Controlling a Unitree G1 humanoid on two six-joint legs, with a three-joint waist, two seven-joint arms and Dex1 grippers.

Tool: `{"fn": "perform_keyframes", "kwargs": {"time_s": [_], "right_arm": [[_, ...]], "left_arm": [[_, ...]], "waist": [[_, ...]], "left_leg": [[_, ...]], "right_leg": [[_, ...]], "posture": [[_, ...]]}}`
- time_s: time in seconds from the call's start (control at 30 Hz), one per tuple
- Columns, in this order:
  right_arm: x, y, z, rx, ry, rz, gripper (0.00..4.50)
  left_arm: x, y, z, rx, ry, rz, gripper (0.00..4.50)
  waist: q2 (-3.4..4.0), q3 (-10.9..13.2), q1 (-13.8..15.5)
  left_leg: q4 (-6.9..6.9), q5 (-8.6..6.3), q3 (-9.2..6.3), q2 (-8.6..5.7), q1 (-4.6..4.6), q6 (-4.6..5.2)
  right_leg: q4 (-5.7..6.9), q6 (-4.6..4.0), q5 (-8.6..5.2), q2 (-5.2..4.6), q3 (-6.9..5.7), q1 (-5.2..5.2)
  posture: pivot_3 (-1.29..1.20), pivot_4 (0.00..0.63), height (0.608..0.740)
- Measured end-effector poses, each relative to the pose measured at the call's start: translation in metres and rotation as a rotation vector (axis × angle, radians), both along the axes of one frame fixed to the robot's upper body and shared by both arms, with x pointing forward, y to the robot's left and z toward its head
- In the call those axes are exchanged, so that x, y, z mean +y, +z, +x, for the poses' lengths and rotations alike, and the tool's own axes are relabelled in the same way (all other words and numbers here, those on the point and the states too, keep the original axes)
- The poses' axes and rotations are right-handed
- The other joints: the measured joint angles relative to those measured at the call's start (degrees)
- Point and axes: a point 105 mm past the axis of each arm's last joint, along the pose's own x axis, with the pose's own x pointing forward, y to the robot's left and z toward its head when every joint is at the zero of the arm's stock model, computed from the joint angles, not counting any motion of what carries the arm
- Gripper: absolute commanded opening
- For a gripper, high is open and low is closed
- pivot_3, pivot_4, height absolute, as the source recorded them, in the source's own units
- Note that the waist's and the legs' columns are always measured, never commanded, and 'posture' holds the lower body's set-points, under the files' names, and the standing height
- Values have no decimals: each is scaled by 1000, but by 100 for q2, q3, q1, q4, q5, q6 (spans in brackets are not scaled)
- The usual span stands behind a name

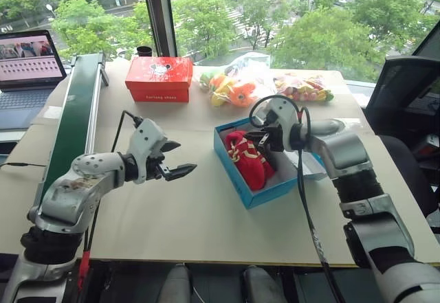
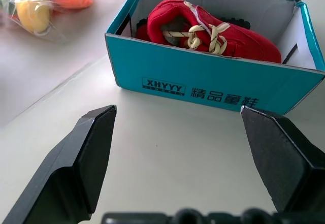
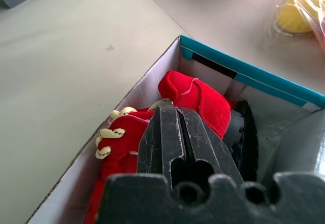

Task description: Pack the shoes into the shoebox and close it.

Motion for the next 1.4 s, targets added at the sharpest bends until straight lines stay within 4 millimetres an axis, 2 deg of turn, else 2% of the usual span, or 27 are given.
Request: {"fn": "perform_keyframes", "kwargs": {"time_s": [0.23,0.4,0.5,0.63,0.73,0.83,0.93,1.0,1.07,1.1,1.13,1.17,1.3,1.4], "right_arm": [[4,-45,18,27,-30,-39,49],[16,-61,24,-22,-13,-100,49],[25,-67,25,-107,24,-203,49],[24,-72,25,-188,44,-304,49],[15,-66,23,-199,27,-277,49],[-3,-58,15,-97,-27,-156,49],[-16,-23,3,-44,-71,-3,49],[-27,15,-11,-49,-84,111,49],[-42,56,-35,-91,-79,198,49],[-47,66,-46,-107,-67,212,49],[-55,68,-62,-100,-59,203,49],[-61,62,-71,-66,-58,190,49],[-106,-5,-132,238,-150,148,49],[-112,-30,-160,329,-184,119,49]], "left_arm": [[2,10,-5,-9,1,-17,4169],[1,10,-6,-6,6,-12,4169],[1,10,-6,-5,4,-12,4169],[-1,13,-5,-14,-1,-16,4169],[-5,12,-5,-9,-17,-15,4169],[-10,9,-6,6,-51,-6,4169],[-14,7,-8,27,-105,8,4169],[-19,6,-11,42,-166,30,4169],[-21,7,-8,47,-210,37,4169],[-21,8,-7,45,-219,38,4169],[-23,11,-4,35,-232,44,4169],[-22,12,-1,30,-234,48,4169],[-28,16,11,18,-290,63,4169],[-34,13,16,27,-329,67,4169]], "waist": [[0,0,-16],[-8,-6,-105],[-12,-12,-164],[-14,-14,-165],[-15,-14,-127],[-10,-8,-81],[7,3,-47],[14,7,-5],[16,9,40],[16,8,69],[15,8,111],[14,8,133],[13,12,287],[14,11,205]], "left_leg": [[0,0,0,0,18,0],[-7,-1,1,2,127,-2],[-7,-1,0,7,170,-2],[-8,-2,-1,7,227,-4],[-6,-1,-2,6,213,-3],[-6,-1,-4,5,157,-2],[-4,0,-4,5,56,-1],[-6,-1,-6,2,6,1],[-4,-15,-12,2,-4,23],[-5,-19,-13,1,-5,29],[-4,-24,-13,1,-5,37],[3,-27,-11,0,-4,40],[26,-26,-6,-16,-19,41],[36,-26,-1,-9,3,41]], "right_leg": [[0,0,0,0,0,17],[-4,23,-20,1,1,119],[-2,25,-33,6,2,159],[-4,20,-43,5,2,207],[-4,22,-41,2,2,203],[-2,21,-38,3,2,157],[14,-14,-16,5,3,49],[34,-15,-15,4,1,-4],[36,-16,-19,4,-7,-11],[22,-16,-21,4,-9,-6],[4,-15,-21,4,-12,4],[-2,-14,-22,3,-11,9],[-4,1,-30,-8,1,10],[0,8,-32,-1,9,31]], "posture": [[0,150,739],[0,150,739],[0,150,739],[0,150,739],[0,150,739],[0,150,739],[0,150,739],[0,150,739],[0,150,739],[0,150,739],[0,150,739],[0,150,739],[0,150,739],[0,150,739]]}}
